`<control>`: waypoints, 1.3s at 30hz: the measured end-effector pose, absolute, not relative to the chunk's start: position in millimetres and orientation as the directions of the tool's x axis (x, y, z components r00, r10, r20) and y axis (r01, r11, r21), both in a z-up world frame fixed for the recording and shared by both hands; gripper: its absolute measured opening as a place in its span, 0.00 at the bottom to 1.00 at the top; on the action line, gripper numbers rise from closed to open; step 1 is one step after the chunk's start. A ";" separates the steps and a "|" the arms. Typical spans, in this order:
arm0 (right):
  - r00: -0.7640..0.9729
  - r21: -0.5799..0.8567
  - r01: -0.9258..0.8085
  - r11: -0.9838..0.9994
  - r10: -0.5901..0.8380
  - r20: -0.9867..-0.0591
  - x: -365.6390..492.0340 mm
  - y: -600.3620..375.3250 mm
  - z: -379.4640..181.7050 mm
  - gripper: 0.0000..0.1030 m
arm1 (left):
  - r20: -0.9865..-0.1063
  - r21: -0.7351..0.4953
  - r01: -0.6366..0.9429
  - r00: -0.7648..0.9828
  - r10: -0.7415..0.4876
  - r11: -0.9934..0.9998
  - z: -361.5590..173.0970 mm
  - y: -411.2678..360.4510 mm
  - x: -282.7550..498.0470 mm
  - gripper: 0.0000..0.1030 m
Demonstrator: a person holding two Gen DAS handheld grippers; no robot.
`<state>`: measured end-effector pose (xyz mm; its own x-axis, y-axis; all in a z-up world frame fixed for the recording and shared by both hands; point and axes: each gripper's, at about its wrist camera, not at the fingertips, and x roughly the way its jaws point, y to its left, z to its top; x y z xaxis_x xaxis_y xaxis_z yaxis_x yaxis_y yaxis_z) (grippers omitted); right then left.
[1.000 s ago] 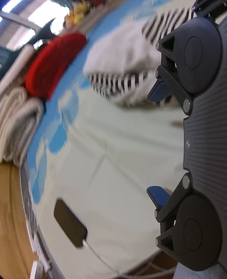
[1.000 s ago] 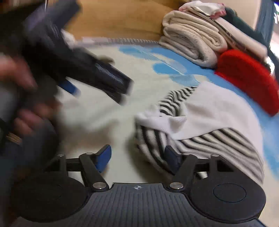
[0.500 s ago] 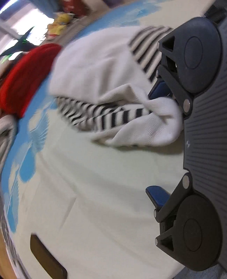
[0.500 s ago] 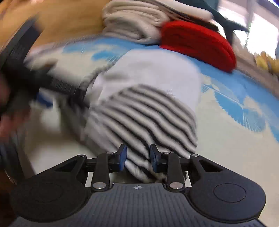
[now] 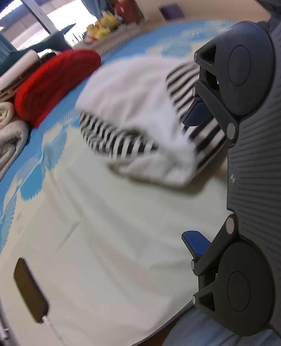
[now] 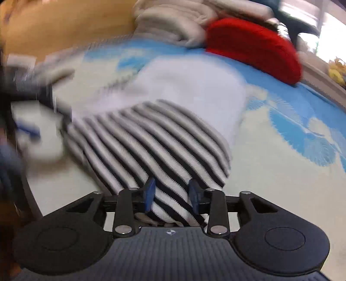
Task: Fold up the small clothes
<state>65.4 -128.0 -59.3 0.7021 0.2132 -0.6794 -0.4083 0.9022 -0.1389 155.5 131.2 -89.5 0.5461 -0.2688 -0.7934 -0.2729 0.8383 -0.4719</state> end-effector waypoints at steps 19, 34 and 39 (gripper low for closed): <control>0.448 0.521 0.062 0.851 0.443 -0.777 383.2 -243.3 -57.4 0.96 | -0.762 -0.615 -0.338 0.487 -0.427 0.712 -125.0 111.9 199.6 1.00; 0.551 0.601 -0.050 0.797 0.525 -0.649 377.0 -289.5 -41.9 0.14 | -0.787 -0.495 -0.087 0.467 -0.404 0.864 -90.3 88.9 371.4 0.25; 0.711 0.641 0.144 0.754 0.372 -0.597 339.2 -368.2 -63.3 0.14 | -0.795 -0.400 0.100 0.458 -0.399 0.911 -83.1 1.5 524.6 0.25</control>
